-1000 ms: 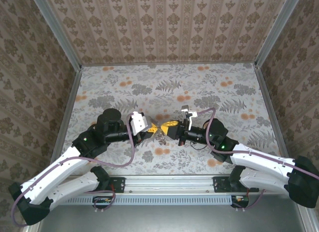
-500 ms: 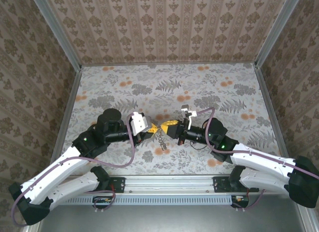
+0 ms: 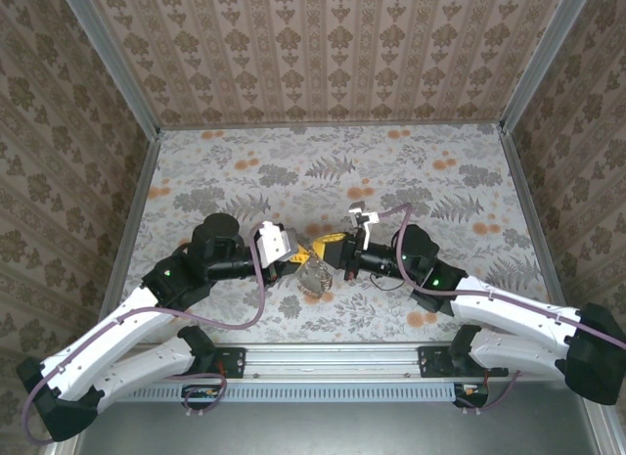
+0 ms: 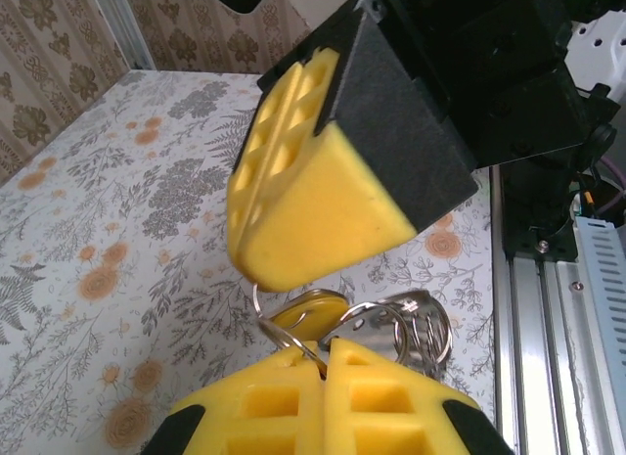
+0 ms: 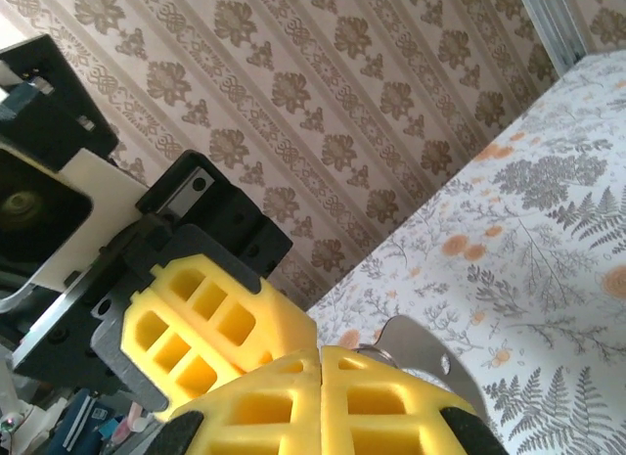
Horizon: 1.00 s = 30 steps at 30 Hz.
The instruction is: Put the keys on the keyring
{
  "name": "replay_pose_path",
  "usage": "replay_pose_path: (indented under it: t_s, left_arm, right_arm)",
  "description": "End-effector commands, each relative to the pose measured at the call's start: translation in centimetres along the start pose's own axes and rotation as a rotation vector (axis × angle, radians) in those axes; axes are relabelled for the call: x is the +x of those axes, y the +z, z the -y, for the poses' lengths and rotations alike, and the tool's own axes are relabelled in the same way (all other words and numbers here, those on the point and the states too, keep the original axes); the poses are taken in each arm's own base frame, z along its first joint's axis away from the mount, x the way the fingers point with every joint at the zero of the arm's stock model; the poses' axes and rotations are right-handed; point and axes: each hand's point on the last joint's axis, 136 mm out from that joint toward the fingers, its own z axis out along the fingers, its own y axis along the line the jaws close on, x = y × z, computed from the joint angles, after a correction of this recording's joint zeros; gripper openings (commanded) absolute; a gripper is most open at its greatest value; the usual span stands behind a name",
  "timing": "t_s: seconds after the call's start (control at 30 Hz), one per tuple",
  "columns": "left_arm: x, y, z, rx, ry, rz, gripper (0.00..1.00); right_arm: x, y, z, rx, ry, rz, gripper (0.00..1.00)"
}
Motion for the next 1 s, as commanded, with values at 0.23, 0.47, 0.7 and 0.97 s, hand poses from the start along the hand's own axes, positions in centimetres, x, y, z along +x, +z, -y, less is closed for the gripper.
replay_pose_path:
  t_s: [0.23, 0.47, 0.7, 0.97]
  left_arm:
    - [-2.2, -0.6, 1.9, 0.088, 0.073, 0.069, 0.00]
    - [-2.2, -0.6, 1.5, 0.063, 0.074, 0.064, 0.00]
    - [-1.3, -0.5, 0.5, 0.003, 0.051, 0.029, 0.00]
    - [-2.0, -0.7, 2.2, 0.109, 0.046, 0.050, 0.00]
  right_arm:
    - [0.1, 0.5, 1.5, 0.101, 0.004, -0.052, 0.00]
    - [0.6, 0.4, 1.3, 0.096, 0.002, -0.087, 0.00]
    - [-0.2, -2.5, 1.0, 0.158, -0.096, -0.072, 0.00]
    - [0.7, -3.6, -1.7, 0.013, -0.270, -0.108, 0.00]
